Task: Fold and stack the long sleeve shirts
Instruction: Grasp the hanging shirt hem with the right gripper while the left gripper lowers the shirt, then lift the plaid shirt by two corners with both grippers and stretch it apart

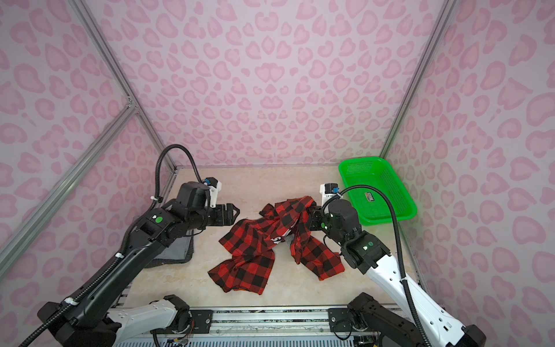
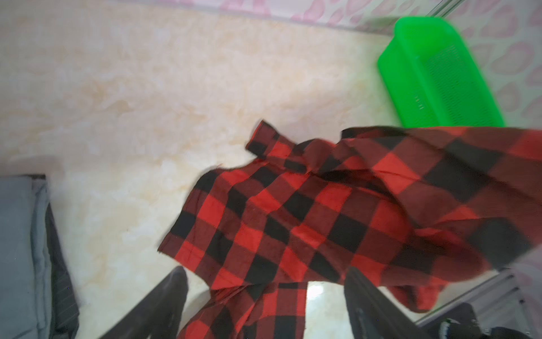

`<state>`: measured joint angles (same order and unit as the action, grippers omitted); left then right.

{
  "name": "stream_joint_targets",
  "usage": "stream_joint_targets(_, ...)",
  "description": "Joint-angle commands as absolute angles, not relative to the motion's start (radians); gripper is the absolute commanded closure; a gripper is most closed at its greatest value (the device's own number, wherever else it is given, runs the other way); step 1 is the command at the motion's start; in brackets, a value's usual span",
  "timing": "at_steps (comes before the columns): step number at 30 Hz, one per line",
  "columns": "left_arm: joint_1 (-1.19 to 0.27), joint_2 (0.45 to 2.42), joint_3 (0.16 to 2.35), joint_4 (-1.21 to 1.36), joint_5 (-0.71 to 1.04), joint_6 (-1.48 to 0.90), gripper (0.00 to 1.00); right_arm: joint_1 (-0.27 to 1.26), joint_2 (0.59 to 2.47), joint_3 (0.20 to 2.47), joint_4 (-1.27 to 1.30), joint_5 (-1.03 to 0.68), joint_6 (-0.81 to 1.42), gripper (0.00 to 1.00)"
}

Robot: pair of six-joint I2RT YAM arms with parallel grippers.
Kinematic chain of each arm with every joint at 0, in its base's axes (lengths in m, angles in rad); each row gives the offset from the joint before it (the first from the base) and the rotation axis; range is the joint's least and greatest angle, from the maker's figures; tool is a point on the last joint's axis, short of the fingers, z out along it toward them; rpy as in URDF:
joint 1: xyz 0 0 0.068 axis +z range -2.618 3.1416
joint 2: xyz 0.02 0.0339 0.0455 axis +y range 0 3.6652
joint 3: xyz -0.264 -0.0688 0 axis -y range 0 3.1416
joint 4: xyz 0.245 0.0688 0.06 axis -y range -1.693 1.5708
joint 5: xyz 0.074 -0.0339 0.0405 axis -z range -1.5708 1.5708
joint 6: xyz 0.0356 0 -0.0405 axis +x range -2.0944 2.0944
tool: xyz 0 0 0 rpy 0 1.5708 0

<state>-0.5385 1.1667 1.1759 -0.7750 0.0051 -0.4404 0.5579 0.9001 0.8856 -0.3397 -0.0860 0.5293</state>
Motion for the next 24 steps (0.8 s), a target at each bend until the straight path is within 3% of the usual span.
stream_joint_targets(1, -0.514, 1.165, 1.076, -0.677, 0.012, -0.418, 0.14, 0.542, 0.883, 0.851, -0.363, -0.158, 0.517, 1.00)
stream_joint_targets(7, -0.483, 1.319, 1.039, -0.517, 0.086, -0.378, 0.11, 0.533, 0.867, 0.829, -0.375, -0.185, 0.501, 1.00)
stream_joint_targets(15, -0.483, 1.709, 1.215, -0.602, 0.067, -0.460, 0.09, 0.531, 0.853, 0.820, -0.385, -0.200, 0.484, 1.00)
stream_joint_targets(24, -0.482, 1.877, 1.270, -0.575, 0.061, -0.512, 0.12, 0.531, 0.840, 0.826, -0.403, -0.203, 0.460, 1.00)
